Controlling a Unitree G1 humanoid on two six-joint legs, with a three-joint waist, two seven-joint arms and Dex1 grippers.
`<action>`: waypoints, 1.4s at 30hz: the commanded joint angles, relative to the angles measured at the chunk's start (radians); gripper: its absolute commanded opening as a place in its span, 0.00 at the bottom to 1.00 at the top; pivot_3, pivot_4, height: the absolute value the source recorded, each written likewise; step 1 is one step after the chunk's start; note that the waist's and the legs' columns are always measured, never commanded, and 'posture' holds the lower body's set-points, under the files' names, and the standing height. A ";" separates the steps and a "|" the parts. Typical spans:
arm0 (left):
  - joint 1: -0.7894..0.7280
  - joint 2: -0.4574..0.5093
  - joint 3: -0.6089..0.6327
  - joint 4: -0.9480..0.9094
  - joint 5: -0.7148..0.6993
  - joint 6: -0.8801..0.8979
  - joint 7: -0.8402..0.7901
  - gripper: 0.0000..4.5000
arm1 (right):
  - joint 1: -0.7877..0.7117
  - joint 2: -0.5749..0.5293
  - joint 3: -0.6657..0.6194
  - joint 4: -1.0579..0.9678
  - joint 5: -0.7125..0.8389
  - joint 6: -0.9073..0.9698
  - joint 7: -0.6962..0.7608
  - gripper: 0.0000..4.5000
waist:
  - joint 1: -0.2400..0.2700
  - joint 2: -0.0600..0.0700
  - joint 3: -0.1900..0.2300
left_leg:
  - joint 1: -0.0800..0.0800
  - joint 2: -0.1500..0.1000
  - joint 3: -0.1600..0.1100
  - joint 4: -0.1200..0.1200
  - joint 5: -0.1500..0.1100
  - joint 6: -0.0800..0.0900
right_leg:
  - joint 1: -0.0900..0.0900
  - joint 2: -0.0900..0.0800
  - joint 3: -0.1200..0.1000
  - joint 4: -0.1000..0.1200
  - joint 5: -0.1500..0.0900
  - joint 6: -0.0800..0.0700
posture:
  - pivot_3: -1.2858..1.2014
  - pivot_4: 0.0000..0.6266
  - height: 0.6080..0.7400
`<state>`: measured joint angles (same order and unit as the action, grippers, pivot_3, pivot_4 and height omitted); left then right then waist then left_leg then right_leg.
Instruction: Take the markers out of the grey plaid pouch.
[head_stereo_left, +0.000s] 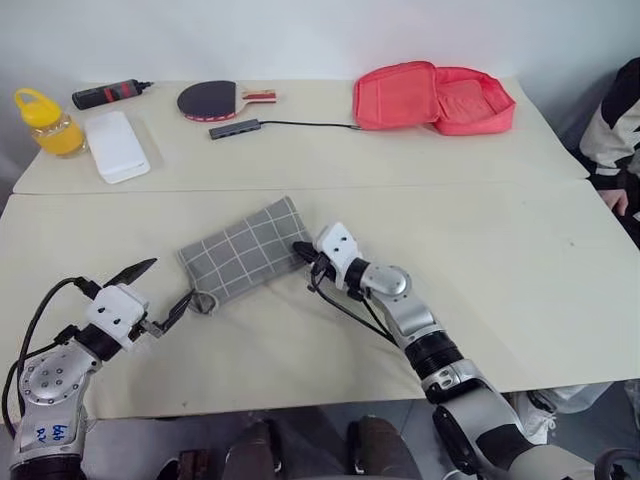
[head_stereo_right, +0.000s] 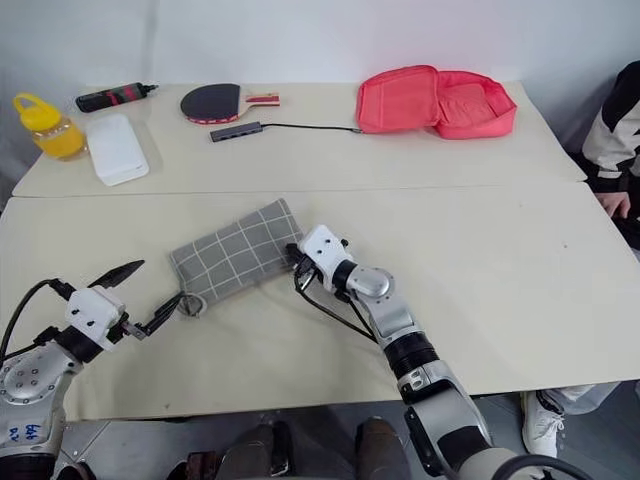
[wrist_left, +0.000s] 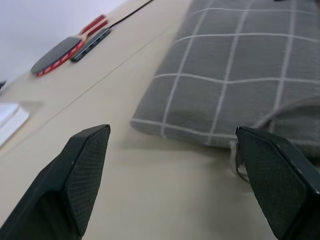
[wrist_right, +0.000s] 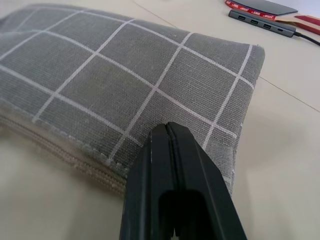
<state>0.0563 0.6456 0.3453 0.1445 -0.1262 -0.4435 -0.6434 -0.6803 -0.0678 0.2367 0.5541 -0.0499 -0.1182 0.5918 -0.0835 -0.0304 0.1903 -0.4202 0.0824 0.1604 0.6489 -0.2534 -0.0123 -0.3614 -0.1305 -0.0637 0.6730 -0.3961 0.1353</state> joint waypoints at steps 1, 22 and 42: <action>0.022 0.046 0.002 0.056 0.022 -0.113 -0.030 0.95 | 0.016 -0.030 -0.006 0.010 -0.019 0.022 -0.017 0.00 | 0.000 0.000 0.000 | 0.000 0.000 0.000 0.000 0.000 0.000 | 0.000 0.000 0.000 0.000 0.000 0.000 | 0.52 0.24 1.00; -0.179 0.125 -0.222 0.339 0.391 -0.403 0.157 0.95 | 0.005 -0.042 -0.024 -0.033 0.008 0.036 -0.012 0.00 | 0.015 0.008 -0.006 | 0.002 -0.001 -0.001 0.000 0.001 0.002 | 0.001 -0.004 -0.001 0.002 0.000 0.000 | 0.52 0.24 1.00; -0.239 0.110 -0.346 0.350 0.330 -0.436 0.163 0.37 | 0.022 -0.045 -0.028 -0.062 0.012 0.047 -0.005 0.00 | 0.027 0.009 -0.007 | 0.002 -0.001 -0.001 -0.001 0.001 0.002 | 0.002 -0.003 -0.001 0.001 0.000 0.000 | 0.52 0.24 1.00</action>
<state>-0.2220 0.7654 0.0496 0.4826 0.2108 -0.8815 -0.4435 -0.6684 -0.1075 0.2185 0.5199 -0.0490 -0.0779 0.5855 -0.0566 -0.0214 0.1837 -0.4183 0.0817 0.1600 0.6482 -0.2525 -0.0101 -0.3600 -0.1338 -0.0649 0.6740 -0.3961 0.1354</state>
